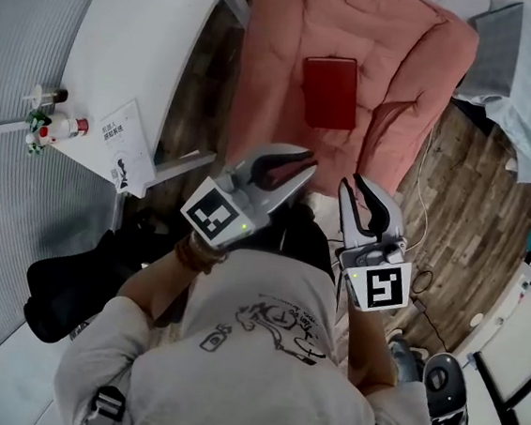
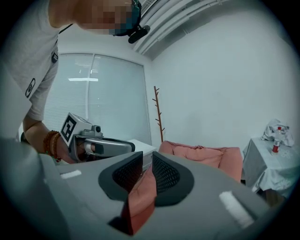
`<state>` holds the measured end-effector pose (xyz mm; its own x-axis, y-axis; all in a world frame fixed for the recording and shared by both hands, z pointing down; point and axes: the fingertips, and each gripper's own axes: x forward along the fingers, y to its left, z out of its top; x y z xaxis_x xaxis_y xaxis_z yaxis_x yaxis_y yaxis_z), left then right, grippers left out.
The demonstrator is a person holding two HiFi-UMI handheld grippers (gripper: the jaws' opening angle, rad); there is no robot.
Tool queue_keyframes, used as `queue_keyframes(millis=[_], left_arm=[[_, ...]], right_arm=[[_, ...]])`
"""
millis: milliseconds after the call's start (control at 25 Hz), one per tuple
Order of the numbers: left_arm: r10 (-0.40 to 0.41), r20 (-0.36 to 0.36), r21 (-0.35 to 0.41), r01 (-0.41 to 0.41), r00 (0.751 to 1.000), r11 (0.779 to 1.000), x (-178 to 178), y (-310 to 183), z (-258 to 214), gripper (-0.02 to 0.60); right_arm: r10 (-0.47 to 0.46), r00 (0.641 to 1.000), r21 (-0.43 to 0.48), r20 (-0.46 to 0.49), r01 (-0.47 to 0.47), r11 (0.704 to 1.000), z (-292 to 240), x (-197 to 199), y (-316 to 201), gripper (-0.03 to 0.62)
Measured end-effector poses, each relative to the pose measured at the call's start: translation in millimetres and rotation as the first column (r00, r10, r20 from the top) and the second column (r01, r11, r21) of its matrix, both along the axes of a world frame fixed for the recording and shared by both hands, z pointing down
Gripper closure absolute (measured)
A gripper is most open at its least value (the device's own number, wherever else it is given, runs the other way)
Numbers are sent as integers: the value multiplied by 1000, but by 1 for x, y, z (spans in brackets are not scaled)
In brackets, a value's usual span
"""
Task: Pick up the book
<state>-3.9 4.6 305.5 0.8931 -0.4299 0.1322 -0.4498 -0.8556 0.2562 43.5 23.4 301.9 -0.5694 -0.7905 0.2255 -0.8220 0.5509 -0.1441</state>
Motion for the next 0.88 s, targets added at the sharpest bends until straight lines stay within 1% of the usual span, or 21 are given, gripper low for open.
queue_keyframes(millis=[120, 320, 520, 600, 880], left_arm=[[1, 14, -7, -1, 1000, 1000, 1, -12, 29, 532], [-13, 25, -39, 13, 1000, 999, 4, -36, 74, 522], [-40, 57, -32, 42, 998, 999, 1, -58, 120, 514], [-45, 58, -34, 47, 997, 998, 0, -65, 138, 511], [-50, 87, -75, 56, 995, 996, -1, -89, 207, 486]], right_arm=[[-14, 1000, -12, -4, 14, 1000, 27, -4, -14, 513], [-24, 1000, -38, -15, 24, 999, 70, -8, -39, 489], [-28, 999, -63, -32, 26, 998, 115, -7, -63, 487], [-30, 999, -72, -38, 28, 997, 132, -6, -70, 481], [-44, 998, -101, -48, 39, 994, 190, 1, -93, 465]])
